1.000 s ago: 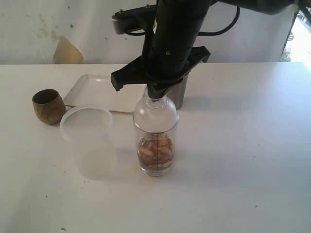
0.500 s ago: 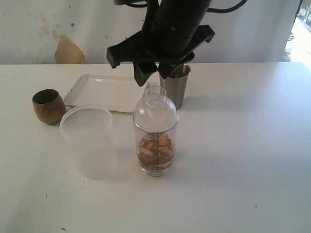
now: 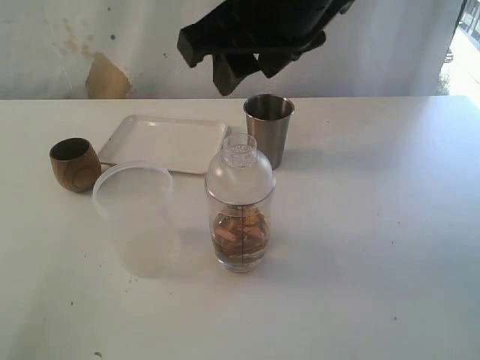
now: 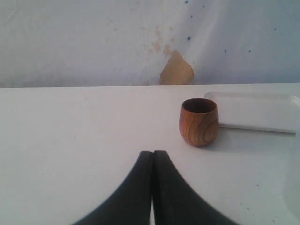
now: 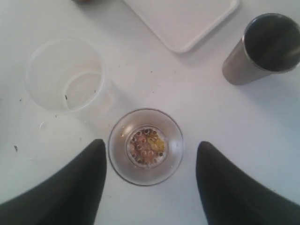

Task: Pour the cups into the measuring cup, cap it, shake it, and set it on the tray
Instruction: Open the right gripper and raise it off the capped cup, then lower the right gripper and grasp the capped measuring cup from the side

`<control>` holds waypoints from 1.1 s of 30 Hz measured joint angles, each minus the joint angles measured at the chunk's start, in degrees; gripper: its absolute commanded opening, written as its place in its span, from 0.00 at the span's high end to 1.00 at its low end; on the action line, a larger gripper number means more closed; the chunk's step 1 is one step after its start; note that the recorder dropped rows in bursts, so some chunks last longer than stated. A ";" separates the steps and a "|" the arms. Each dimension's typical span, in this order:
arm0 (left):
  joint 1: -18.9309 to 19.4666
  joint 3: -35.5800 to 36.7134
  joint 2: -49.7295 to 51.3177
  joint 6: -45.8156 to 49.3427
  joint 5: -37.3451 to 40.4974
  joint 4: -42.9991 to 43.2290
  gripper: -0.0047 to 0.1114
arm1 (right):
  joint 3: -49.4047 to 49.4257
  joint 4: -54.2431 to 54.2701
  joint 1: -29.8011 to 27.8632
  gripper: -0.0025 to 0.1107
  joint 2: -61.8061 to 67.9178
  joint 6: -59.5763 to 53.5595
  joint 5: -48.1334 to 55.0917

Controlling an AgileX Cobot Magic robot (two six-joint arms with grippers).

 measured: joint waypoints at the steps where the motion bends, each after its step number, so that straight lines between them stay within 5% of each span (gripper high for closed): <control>1: 0.00 0.00 0.00 0.00 0.00 0.00 0.96 | 0.72 -0.80 0.00 0.51 -0.96 0.00 -0.10; 8: 0.00 0.00 0.00 0.00 0.00 0.00 0.96 | 16.06 -5.29 0.00 0.49 -14.07 1.93 -12.52; 14: 0.00 0.00 0.00 0.00 0.00 0.00 0.96 | 33.10 -5.08 0.00 0.05 -22.90 3.12 -28.57; 24: 0.00 0.00 0.00 0.00 0.00 0.00 0.96 | 47.73 -3.51 0.00 0.05 -20.34 5.54 -38.44; 33: 0.00 0.00 0.00 0.00 0.00 0.00 0.96 | 70.95 -1.41 0.00 0.05 -20.47 5.78 -78.54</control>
